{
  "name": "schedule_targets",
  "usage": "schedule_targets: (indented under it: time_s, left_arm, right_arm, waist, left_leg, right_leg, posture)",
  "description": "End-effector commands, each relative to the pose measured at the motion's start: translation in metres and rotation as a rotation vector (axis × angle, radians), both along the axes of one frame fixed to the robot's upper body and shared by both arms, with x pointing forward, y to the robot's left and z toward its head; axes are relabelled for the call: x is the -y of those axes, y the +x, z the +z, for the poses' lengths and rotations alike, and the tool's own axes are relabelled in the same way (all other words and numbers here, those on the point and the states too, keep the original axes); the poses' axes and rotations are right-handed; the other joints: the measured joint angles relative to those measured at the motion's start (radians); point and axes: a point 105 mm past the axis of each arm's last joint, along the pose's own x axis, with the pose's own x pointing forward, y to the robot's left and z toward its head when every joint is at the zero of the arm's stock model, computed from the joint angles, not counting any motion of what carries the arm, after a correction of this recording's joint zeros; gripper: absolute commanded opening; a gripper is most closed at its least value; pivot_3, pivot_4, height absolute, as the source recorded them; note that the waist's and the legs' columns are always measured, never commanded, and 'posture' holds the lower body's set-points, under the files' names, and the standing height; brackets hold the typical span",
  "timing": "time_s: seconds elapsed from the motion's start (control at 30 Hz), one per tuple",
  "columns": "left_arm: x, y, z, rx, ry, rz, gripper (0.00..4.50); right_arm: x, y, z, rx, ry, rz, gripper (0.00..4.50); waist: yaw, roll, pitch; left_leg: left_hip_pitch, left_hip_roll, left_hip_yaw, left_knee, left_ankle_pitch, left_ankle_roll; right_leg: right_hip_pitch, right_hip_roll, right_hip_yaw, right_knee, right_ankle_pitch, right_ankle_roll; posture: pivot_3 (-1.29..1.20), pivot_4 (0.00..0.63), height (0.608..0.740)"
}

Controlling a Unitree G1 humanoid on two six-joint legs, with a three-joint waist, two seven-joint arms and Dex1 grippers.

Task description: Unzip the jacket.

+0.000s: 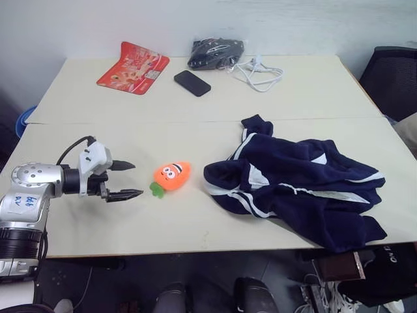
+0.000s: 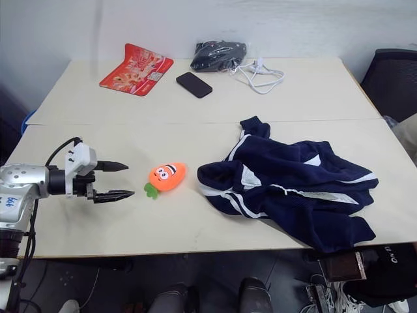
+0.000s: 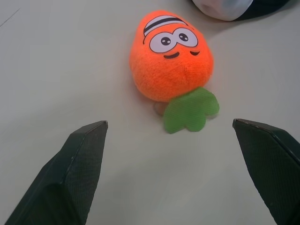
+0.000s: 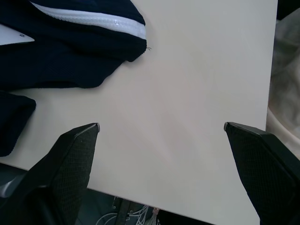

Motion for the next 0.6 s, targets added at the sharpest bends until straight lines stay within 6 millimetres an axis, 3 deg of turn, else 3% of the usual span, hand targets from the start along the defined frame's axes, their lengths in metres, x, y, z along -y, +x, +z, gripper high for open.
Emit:
schedule_targets:
  time_s: [0.03,0.6]
  left_arm:
    - [-0.004,0.000,0.008,0.028,0.027,-0.007,4.50]
    - [-0.004,-0.006,0.009,-0.012,-0.018,0.023,4.50]
  right_arm:
    - [-0.002,0.004,0.012,0.050,-0.016,0.021,4.47]
    - [-0.013,0.012,0.011,0.053,-0.022,0.078,4.47]
  waist:
    - [0.001,0.000,0.000]
    - [0.001,0.000,0.000]
  left_leg:
    - [0.000,0.000,0.000,0.000,0.000,0.000]
    - [0.000,0.000,0.000,0.000,0.000,0.000]
  right_leg:
    - [0.000,0.000,0.000,0.000,0.000,0.000]
    - [0.000,0.000,0.000,0.000,0.000,0.000]
  posture:
    - [0.00,0.150,0.740]
    - [0.00,0.150,0.740]
